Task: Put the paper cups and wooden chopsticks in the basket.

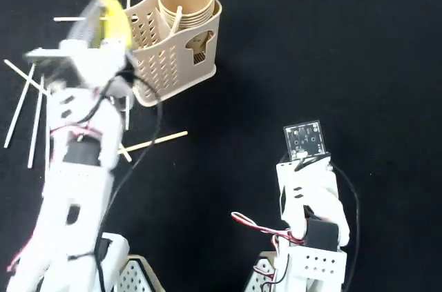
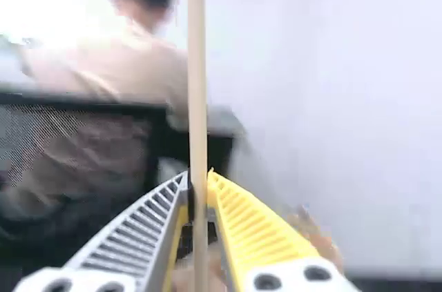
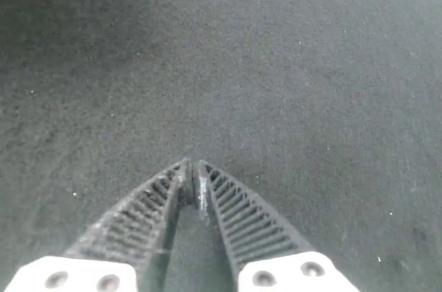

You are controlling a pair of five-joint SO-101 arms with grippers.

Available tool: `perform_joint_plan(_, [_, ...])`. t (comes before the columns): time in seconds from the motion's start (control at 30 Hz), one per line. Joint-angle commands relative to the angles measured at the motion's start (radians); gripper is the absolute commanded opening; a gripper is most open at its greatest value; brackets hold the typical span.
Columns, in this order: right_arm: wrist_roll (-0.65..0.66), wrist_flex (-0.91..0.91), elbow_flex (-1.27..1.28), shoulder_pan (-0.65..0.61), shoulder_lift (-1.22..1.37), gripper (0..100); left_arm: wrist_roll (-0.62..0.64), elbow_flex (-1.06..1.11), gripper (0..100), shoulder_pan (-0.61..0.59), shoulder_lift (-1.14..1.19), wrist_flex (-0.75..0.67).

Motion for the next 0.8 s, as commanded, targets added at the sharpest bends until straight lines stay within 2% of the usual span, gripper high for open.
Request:
perform_joint_plan(0.0, [0.008, 0.0, 0.001, -0.011, -0.067, 1.4, -0.009, -0.094, 3, 0.045, 0.181, -0.028])
perform_joint_plan(0.2, [0.008, -0.002, 0.001, -0.011, -0.067, 1.4, -0.008, -0.148, 3, 0.005, 0.387, -0.034])
perform_joint_plan(0.37, [0.008, -0.002, 0.001, -0.011, -0.067, 1.4, -0.008, -0.147, 3, -0.008, 0.425, -0.026])
perform_joint_plan(0.43, [0.008, -0.002, 0.001, -0.011, -0.067, 1.4, -0.008, -0.15, 5, -0.008, 0.417, 0.023])
perform_joint_plan(0.5, [0.008, -0.002, 0.001, -0.011, -0.067, 1.4, 0.0, -0.168, 11, -0.008, 0.394, 0.132])
perform_joint_plan(0.57, [0.008, -0.002, 0.001, -0.011, -0.067, 1.4, 0.06, -0.194, 16, -0.01, 0.351, 0.27])
perform_joint_plan(0.63, [0.012, -0.002, 0.001, -0.011, -0.067, 1.5, 0.121, -0.236, 19, -0.035, 0.279, 0.453])
perform_joint_plan(0.77, [0.083, 0.002, -0.002, -0.015, -0.067, 1.5, 0.13, -0.412, 20, -0.127, 0.08, 0.87])
